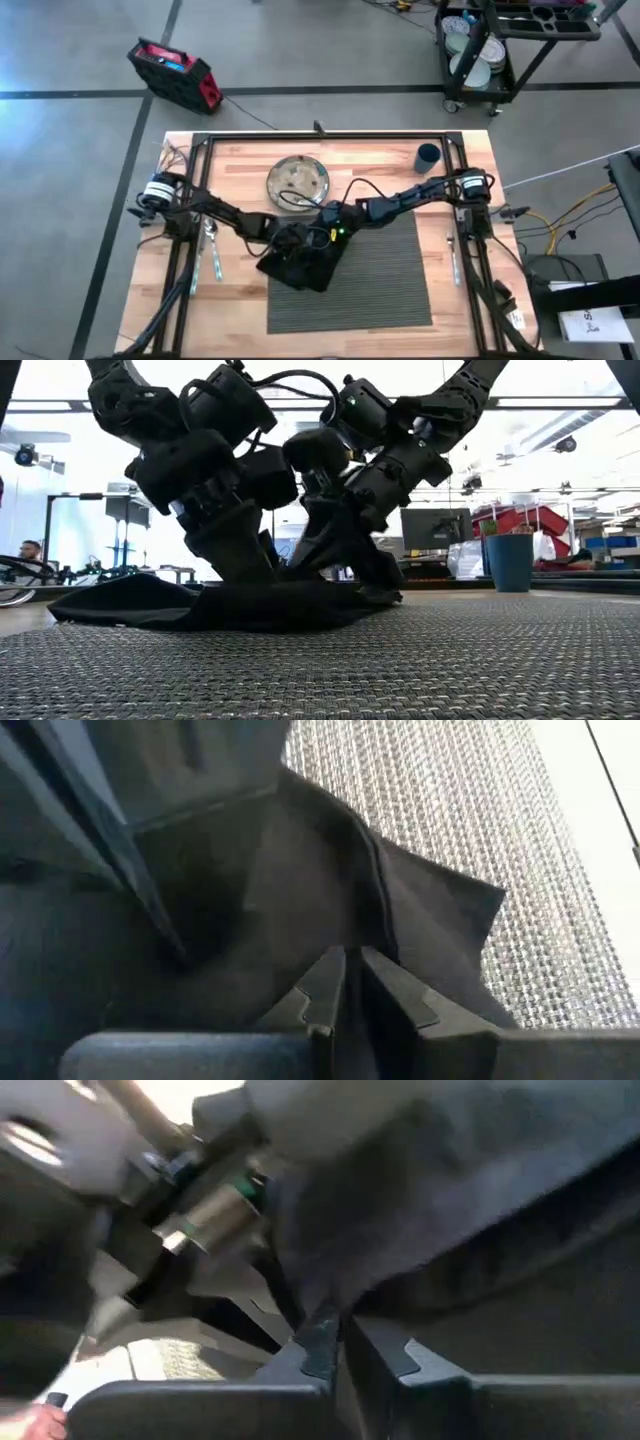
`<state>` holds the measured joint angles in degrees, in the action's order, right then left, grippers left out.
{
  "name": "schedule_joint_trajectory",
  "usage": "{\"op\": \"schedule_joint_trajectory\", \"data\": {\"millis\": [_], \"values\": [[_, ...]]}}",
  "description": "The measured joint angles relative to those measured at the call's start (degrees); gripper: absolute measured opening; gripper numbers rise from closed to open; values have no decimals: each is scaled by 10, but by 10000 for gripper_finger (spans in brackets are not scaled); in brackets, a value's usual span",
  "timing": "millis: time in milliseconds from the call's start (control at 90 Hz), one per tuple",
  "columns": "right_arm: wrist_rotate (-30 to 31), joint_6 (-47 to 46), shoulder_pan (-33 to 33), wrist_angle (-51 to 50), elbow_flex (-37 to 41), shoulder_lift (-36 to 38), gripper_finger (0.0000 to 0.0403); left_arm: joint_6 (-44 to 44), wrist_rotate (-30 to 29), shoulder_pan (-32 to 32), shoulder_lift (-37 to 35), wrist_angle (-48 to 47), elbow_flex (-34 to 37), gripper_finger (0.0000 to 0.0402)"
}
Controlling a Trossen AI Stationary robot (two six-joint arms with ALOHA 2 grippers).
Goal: Set table place
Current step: Fold the black napkin
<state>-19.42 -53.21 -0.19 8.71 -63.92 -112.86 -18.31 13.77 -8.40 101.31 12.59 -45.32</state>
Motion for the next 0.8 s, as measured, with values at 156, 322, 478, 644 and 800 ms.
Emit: {"op": "schedule_joint_trajectory", "data": {"millis": [156, 322, 478, 644, 800], "values": [[-4, 8, -3, -1, -16, 0, 1, 4, -11, 0, -27, -27, 0, 20], [-17, 19, -13, -2, -30, 1, 0, 9, -30, 0, -59, -68, 0, 20], [-21, 30, -27, -6, -39, 1, 0, 9, -33, 0, -90, -104, 0, 20], [-29, 39, -48, -11, -47, 1, 0, 12, -58, 0, -123, -146, 0, 20], [-35, 49, -71, -12, -53, 1, 0, 12, -59, 0, -144, -179, 0, 20]]}}
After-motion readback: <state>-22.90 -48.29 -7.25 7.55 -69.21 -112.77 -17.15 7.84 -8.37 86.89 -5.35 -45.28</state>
